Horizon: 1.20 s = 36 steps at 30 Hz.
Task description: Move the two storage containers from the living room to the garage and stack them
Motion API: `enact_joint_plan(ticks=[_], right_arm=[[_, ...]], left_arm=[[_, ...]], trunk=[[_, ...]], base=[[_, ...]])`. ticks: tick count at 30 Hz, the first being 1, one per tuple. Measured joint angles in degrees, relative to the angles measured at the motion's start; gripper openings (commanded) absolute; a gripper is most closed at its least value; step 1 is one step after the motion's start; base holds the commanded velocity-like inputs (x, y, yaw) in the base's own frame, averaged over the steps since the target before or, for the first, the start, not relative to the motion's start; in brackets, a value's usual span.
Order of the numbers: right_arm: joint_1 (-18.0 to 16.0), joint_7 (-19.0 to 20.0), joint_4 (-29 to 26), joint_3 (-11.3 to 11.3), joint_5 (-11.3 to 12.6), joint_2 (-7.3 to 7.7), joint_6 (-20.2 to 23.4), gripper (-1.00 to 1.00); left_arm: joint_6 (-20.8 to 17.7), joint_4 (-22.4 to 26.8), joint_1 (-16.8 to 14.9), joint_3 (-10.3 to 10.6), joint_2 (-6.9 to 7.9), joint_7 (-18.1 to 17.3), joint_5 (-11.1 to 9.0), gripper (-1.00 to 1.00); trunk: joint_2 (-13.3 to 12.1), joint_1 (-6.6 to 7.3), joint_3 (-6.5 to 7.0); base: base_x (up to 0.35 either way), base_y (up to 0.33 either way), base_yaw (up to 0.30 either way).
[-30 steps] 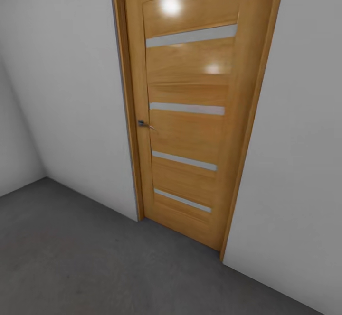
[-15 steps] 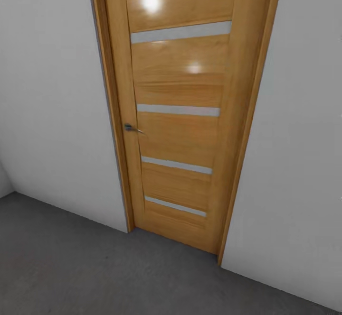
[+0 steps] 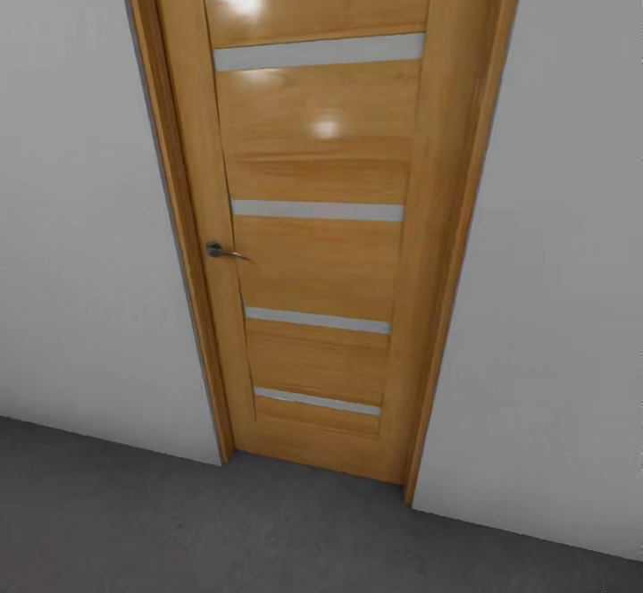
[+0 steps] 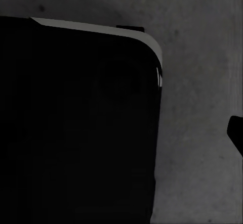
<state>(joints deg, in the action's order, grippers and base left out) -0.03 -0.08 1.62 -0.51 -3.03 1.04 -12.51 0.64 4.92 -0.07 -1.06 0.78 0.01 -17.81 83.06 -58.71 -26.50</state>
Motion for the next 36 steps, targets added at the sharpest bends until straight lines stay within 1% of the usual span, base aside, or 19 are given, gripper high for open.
enact_joint_plan(ticks=[13, 17, 22, 28, 36], right_arm=[[0.0, 0.0, 0.0, 0.0, 0.0, 0.0, 0.0, 1.0], [0.0, 0.0, 0.0, 0.0, 0.0, 0.0, 0.0, 1.0], [0.0, 0.0, 0.0, 0.0, 0.1, 0.0, 0.0, 1.0], [0.0, 0.0, 0.0, 0.0, -0.1, -0.06, 0.0, 1.0], [0.0, 0.1, 0.0, 0.0, -0.1, 0.02, 0.0, 1.0]], left_arm=[[0.0, 0.0, 0.0, 0.0, -0.04, 0.0, 0.0, 1.0], [0.0, 0.0, 0.0, 0.0, -0.07, 0.0, 0.0, 1.0], [0.0, 0.0, 0.0, 0.0, -0.07, 0.1, 0.0, 1.0], [0.1, 0.1, 0.0, 0.0, -0.07, 0.0, 0.0, 1.0], [0.1, 0.1, 0.0, 0.0, -0.09, 0.1, 0.0, 1.0]], trunk=[[0.0, 0.0, 0.0], [0.0, 0.0, 0.0], [0.0, -0.01, 0.0], [0.0, -0.02, 0.0], [0.0, -0.02, -0.01]], base=[[0.16, 0.325, -0.279], [0.144, 0.328, -0.203], [0.109, 0.283, -0.045], [0.011, 0.032, -0.002], [0.0, 0.001, 0.107]])
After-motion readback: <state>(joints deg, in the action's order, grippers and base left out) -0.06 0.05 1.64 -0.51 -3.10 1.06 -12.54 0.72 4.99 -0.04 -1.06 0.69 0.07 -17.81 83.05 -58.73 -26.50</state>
